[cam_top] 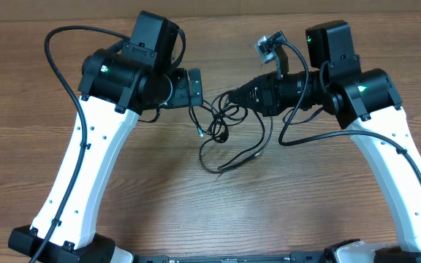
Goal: Untangle cables
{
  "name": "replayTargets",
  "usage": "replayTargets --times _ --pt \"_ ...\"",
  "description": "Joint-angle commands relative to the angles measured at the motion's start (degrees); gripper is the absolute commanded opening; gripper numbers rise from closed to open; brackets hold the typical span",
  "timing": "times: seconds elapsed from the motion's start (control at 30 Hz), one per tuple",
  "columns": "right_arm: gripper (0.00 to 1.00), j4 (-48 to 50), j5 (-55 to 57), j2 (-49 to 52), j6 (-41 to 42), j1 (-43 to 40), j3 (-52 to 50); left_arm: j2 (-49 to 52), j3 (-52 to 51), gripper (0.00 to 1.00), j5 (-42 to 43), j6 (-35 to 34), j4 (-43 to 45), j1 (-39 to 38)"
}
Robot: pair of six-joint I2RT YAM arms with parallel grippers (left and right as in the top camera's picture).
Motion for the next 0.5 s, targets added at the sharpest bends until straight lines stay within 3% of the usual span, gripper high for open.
replayTargets --times 0.0,0.13,0.23,0.3,0.37,0.47 --pt "0.04 0.9 3.9 0.0 3.2 0.0 0.5 0.4 0.9 1.0 6.1 -0.2 0.5 0.2" --pt "0.04 1.4 8.9 0.0 9.4 0.0 0.5 1.0 0.7 1.0 10.9 0.5 2.3 -0.6" --pt "0.04 1.4 8.4 0.0 9.7 0.0 0.5 2.6 0.3 1.0 8.7 0.5 2.6 -1.9" --pt "0.04 1.4 8.0 0.0 9.7 0.0 0.5 4.6 0.2 0.95 6.9 0.6 2.2 -2.1" --pt "0.04 1.4 7.3 0.0 9.7 0.0 0.5 7.3 0.2 0.82 8.2 4.3 0.9 -2.0" --pt "0.04 1.4 7.3 0.0 9.9 -0.1 0.5 9.9 0.2 0.79 10.7 12.5 -0.8 -2.1"
